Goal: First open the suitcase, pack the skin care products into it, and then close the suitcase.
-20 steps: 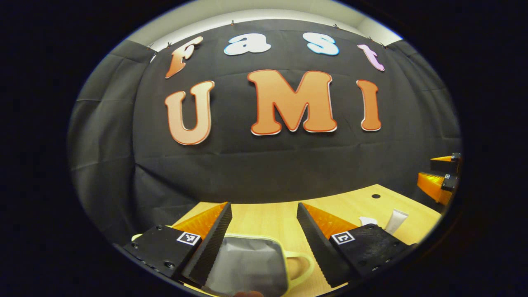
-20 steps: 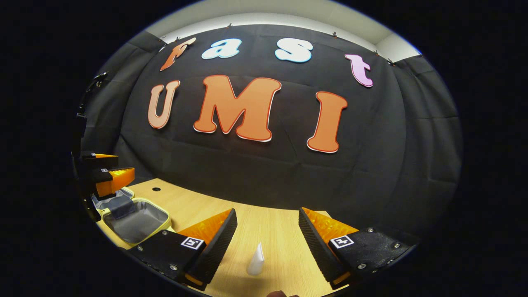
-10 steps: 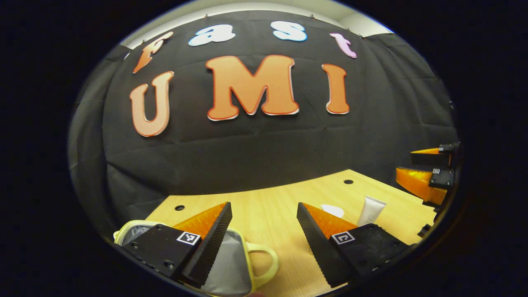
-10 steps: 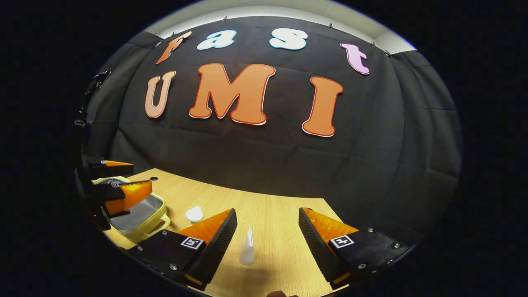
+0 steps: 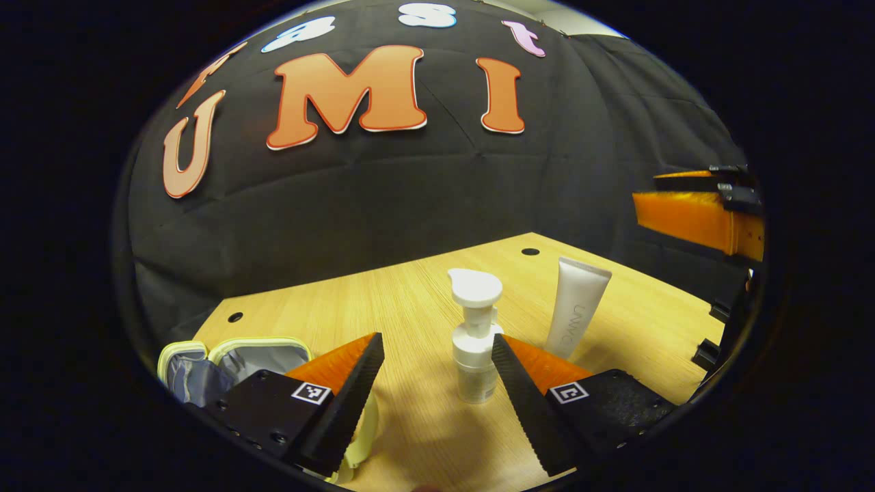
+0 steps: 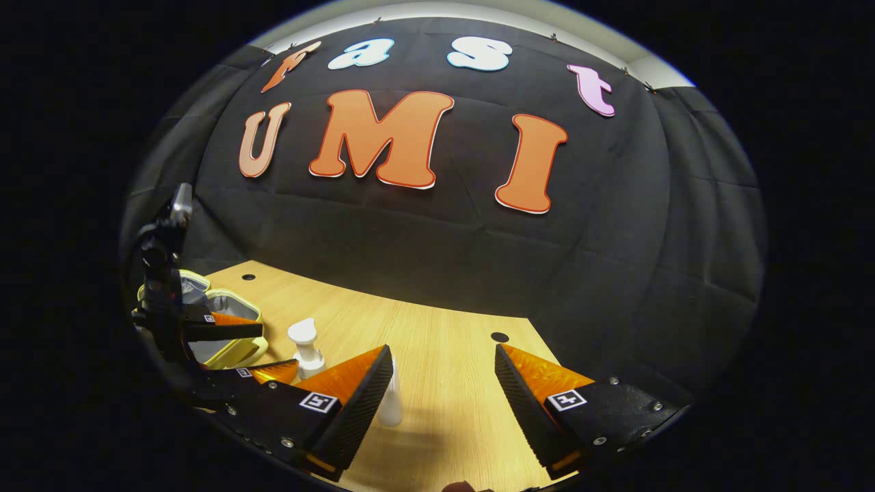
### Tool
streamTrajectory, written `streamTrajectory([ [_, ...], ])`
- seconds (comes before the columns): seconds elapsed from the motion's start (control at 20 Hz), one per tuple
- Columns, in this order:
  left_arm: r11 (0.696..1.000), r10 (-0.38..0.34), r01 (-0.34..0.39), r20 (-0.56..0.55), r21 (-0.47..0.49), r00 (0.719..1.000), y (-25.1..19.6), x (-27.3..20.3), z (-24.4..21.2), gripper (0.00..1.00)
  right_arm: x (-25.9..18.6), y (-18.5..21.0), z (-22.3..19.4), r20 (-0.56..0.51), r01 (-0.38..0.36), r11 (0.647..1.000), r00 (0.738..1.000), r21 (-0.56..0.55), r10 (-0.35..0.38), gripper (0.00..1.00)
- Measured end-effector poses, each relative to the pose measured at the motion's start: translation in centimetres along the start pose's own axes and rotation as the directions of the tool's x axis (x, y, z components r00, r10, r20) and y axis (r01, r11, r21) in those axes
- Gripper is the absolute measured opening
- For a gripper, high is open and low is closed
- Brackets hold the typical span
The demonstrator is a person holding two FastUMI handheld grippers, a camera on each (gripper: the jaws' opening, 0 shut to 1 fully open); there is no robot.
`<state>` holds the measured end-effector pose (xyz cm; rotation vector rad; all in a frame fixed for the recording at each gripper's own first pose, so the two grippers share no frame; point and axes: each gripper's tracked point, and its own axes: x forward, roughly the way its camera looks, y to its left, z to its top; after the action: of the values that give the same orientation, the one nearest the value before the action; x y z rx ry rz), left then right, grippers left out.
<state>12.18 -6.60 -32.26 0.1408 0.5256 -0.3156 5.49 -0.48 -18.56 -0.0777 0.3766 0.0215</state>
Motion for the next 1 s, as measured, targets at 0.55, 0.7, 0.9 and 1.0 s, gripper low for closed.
streamTrajectory([
  [0.55, 0.999, -0.041, 0.042, -0.123, -0.001, 0.991, -2.9, 5.9, -5.5, 0.86, 0.5, -1.9, -2.1, -0.057, -0.022, 0.999, 0.998, -0.023, 0.020, 0.96],
  [0.7, 0.998, -0.059, 0.056, -0.169, -0.019, 0.984, -3.7, 6.4, -7.2, 0.77, 0.5, -1.9, -2.8, -0.074, -0.041, 0.999, 0.997, -0.028, 0.039, 0.96],
  [0.9, 0.999, -0.036, 0.036, -0.182, -0.007, 0.983, -3.4, 5.9, -6.6, 0.63, 0.7, -1.1, -4.1, -0.089, -0.092, 0.995, 0.992, -0.037, 0.089, 0.96],
  [1.0, 1.000, -0.026, 0.025, -0.197, -0.006, 0.980, -3.2, 4.7, -6.6, 0.60, 1.0, -0.5, -4.8, -0.100, -0.116, 0.993, 0.989, -0.029, 0.113, 0.96],
])
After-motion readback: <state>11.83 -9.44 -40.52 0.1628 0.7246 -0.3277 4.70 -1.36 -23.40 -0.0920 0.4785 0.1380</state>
